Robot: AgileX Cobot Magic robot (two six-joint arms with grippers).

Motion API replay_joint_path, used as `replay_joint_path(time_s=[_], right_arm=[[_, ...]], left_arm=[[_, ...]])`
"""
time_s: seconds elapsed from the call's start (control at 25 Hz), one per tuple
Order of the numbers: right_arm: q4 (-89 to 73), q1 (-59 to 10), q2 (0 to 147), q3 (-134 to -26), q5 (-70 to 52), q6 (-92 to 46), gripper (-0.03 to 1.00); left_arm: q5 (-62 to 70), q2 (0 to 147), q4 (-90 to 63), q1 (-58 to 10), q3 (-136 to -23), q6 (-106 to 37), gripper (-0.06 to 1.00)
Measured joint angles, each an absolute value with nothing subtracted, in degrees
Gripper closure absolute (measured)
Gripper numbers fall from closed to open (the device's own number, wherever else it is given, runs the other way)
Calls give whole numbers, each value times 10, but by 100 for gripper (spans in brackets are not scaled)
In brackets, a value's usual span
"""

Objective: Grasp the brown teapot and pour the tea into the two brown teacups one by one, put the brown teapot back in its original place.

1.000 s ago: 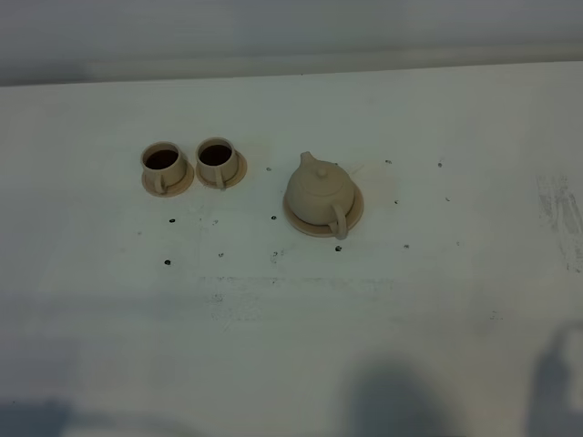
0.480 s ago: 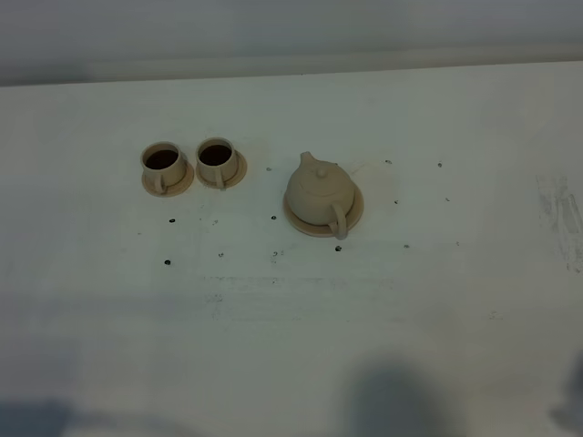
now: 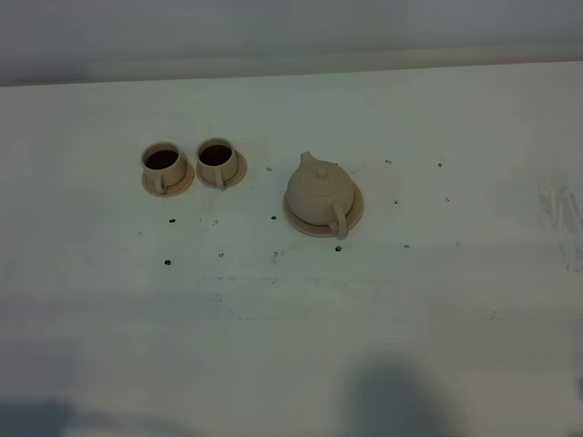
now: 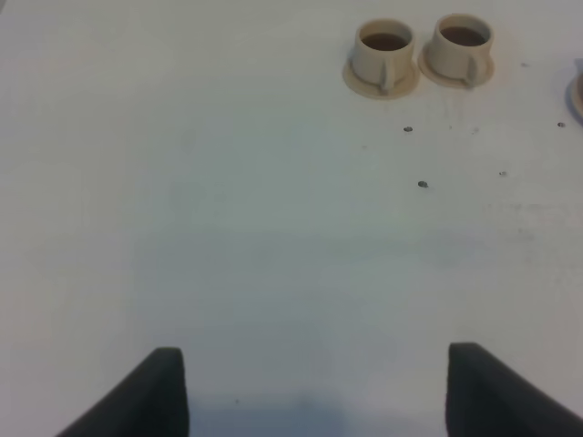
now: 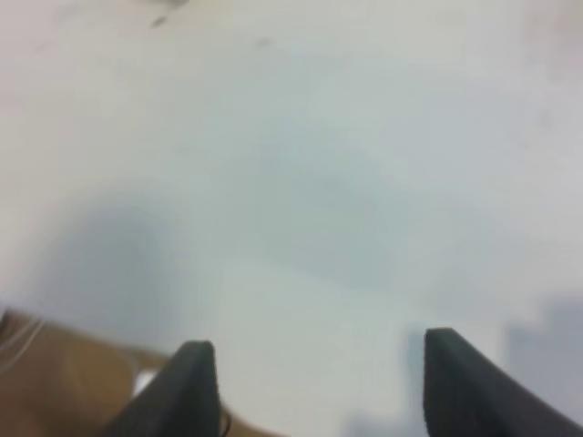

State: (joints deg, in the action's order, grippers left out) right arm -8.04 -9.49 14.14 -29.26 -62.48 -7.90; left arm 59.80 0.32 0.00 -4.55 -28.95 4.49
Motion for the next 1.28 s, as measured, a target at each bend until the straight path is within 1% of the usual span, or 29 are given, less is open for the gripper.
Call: replay_joint_path(time_s=[0.28, 0.44, 0.6, 1.28], right_arm=[[-80, -9, 81, -293, -625, -79, 45], [-80, 10, 35, -292, -626, -79, 45], [-80, 17, -2, -292, -627, -79, 45], [-84, 19, -4, -292, -628, -79, 45]], left_arm=[[598, 3, 0, -45, -289, 45, 35], [598, 3, 0, -45, -289, 45, 35], [598, 3, 0, -45, -289, 45, 35], [598, 3, 0, -45, -289, 45, 35]])
